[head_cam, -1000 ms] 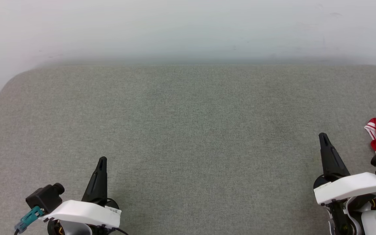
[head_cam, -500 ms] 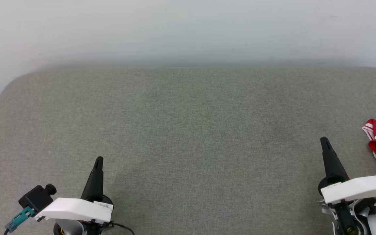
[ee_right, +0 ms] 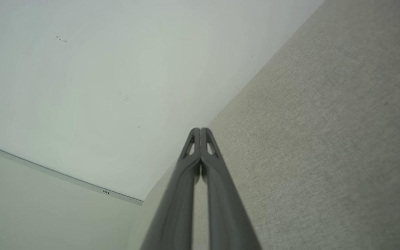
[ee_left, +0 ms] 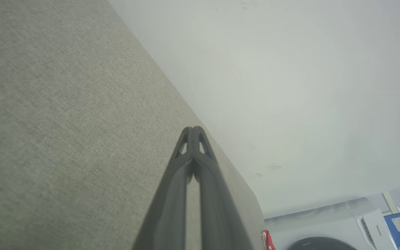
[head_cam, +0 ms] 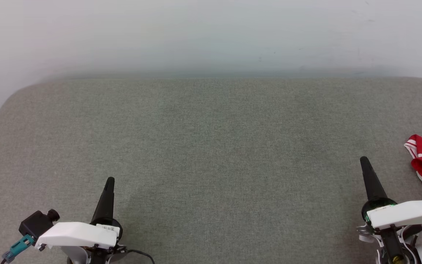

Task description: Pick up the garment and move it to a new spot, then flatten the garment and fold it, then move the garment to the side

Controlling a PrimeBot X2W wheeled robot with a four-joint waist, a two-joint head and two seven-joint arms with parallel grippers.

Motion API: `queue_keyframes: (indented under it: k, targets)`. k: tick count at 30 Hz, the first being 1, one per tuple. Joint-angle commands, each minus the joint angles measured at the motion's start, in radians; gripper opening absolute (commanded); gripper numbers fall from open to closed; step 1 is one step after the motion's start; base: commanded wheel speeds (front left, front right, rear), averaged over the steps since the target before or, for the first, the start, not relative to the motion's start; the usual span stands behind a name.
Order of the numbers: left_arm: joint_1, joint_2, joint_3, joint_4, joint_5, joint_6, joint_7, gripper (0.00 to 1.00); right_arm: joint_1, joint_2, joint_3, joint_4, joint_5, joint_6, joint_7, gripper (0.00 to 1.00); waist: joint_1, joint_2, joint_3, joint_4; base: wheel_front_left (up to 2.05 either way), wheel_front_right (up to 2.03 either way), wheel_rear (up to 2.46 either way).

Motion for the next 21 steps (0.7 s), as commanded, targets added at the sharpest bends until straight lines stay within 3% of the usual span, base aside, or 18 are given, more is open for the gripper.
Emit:
queue_keyframes:
  k: [1,21]
  targets:
    - [-0.027,0.001,0.007,-0.007,-0.018,-0.005,0.005,0.0,-0.003,0.001,-0.003,-0.006,0.022,0.0,0.004,0.0,0.0,0.0,0.0,0.0,0.0,0.0,0.0]
    - [-0.039,-0.005,0.031,0.019,-0.209,-0.008,0.058,0.0,0.005,0.002,-0.012,0.009,0.228,0.0,0.039,0.0,0.0,0.0,-0.014,-0.005,0.0,0.0,0.0]
